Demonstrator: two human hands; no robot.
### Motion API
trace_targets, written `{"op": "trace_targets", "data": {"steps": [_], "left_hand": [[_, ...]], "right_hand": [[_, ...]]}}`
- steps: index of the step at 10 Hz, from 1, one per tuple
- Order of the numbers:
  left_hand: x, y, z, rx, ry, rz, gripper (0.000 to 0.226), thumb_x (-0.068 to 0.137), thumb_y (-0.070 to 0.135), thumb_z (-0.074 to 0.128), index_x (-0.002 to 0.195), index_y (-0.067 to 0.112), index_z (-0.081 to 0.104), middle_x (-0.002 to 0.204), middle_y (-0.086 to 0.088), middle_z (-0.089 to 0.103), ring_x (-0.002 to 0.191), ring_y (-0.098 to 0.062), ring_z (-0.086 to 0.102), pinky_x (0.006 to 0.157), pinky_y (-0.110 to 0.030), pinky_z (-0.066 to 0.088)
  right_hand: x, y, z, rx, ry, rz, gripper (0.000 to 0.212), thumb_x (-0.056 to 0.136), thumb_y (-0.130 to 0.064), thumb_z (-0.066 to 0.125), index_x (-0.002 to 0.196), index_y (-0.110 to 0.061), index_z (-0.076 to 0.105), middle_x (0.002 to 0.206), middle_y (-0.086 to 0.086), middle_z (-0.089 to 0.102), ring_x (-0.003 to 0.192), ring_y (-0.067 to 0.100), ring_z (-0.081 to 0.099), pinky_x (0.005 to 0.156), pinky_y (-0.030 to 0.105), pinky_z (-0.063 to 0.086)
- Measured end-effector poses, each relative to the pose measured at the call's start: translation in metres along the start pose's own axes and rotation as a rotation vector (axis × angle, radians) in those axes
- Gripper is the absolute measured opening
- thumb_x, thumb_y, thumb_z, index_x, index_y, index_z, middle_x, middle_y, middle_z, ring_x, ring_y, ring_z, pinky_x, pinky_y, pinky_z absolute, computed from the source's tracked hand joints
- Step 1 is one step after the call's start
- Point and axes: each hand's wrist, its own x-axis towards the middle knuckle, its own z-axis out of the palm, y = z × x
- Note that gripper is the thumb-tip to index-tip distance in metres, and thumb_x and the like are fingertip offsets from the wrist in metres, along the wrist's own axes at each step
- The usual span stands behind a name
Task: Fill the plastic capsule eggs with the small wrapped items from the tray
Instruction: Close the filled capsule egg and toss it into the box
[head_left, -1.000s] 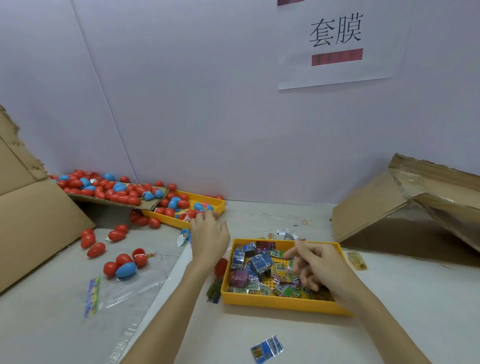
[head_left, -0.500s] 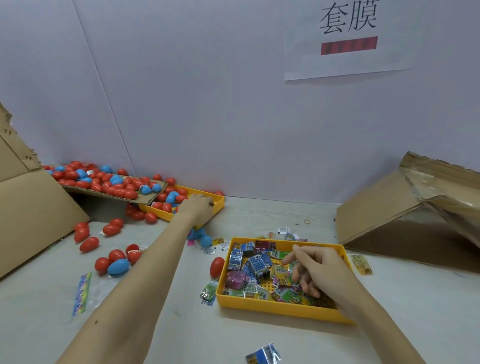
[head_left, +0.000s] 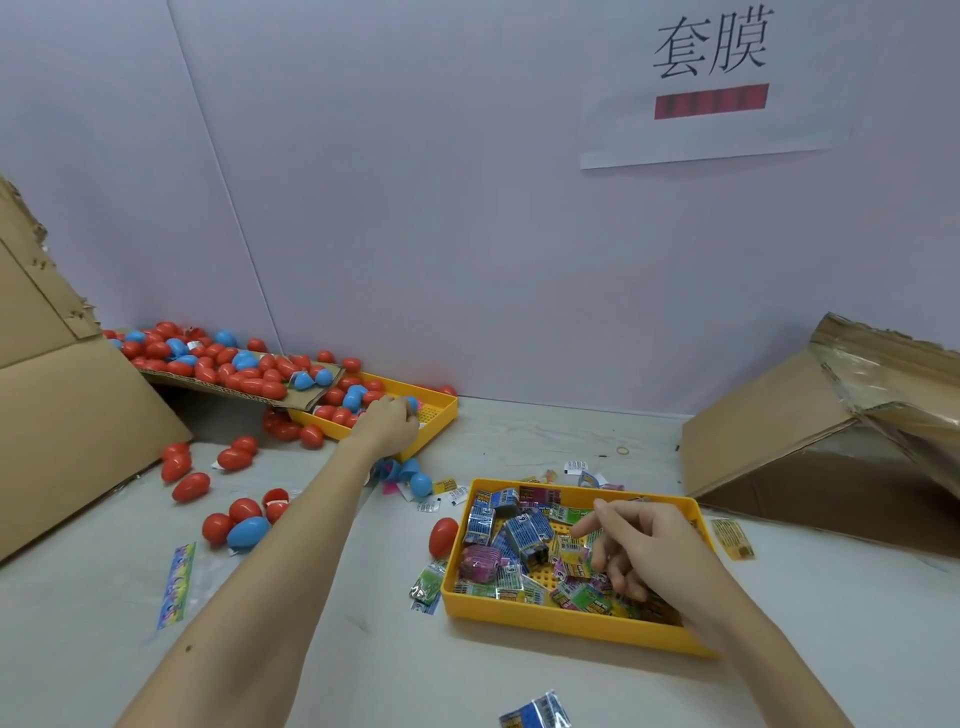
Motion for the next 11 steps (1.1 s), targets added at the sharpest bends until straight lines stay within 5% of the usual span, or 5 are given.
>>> {"op": "trace_targets", "data": {"steps": [1,3,6,8,11], "left_hand": [[-0.005,0.002,0.001,0.016,0.106,0.033,0.021,0.104,0.019,0.046,0.099,0.009,0.064,0.113,-0.015,0.059,0.092,-0.025,0.056,0.079,-0.036,0.052],[0.000,0.003,0.001,-0.021,0.034,0.071,0.034,0.100,0.010,0.050,0.131,0.016,0.060,0.153,-0.013,0.038,0.137,-0.032,0.042,0.111,-0.041,0.043],[-0.010,0.015,-0.001,0.096,0.211,0.199,0.033,0.103,0.008,0.049,0.131,0.009,0.066,0.136,-0.015,0.052,0.116,-0.029,0.055,0.097,-0.036,0.050],[-0.091,0.069,-0.004,-0.470,0.478,0.376,0.029,0.092,0.018,0.073,0.116,0.015,0.057,0.110,-0.002,0.053,0.085,-0.006,0.054,0.076,-0.012,0.047],[-0.187,0.108,0.016,-0.726,0.144,0.452,0.035,0.090,0.040,0.072,0.106,0.038,0.040,0.091,0.019,0.065,0.084,-0.008,0.064,0.072,-0.020,0.055]], "right_hand": [[0.000,0.000,0.000,0.003,-0.001,0.002,0.035,0.106,-0.025,0.050,0.094,-0.005,0.075,0.065,0.010,0.066,0.045,0.015,0.052,0.039,0.021,0.039],[0.001,0.001,-0.001,0.009,-0.008,0.006,0.034,0.106,-0.025,0.051,0.093,-0.006,0.075,0.066,0.010,0.067,0.046,0.016,0.053,0.039,0.020,0.038],[0.002,0.001,-0.001,0.005,-0.015,0.006,0.034,0.106,-0.026,0.051,0.093,-0.006,0.076,0.067,0.011,0.068,0.046,0.015,0.053,0.039,0.020,0.039],[-0.002,-0.001,0.003,-0.128,0.062,-0.071,0.016,0.103,-0.018,0.059,0.095,-0.013,0.073,0.064,0.007,0.069,0.045,0.015,0.055,0.040,0.020,0.040],[-0.011,-0.009,0.017,-0.854,0.119,-0.207,0.039,0.087,-0.046,0.076,0.123,-0.032,0.070,0.082,-0.021,0.050,0.075,-0.006,0.048,0.058,0.009,0.035]]}}
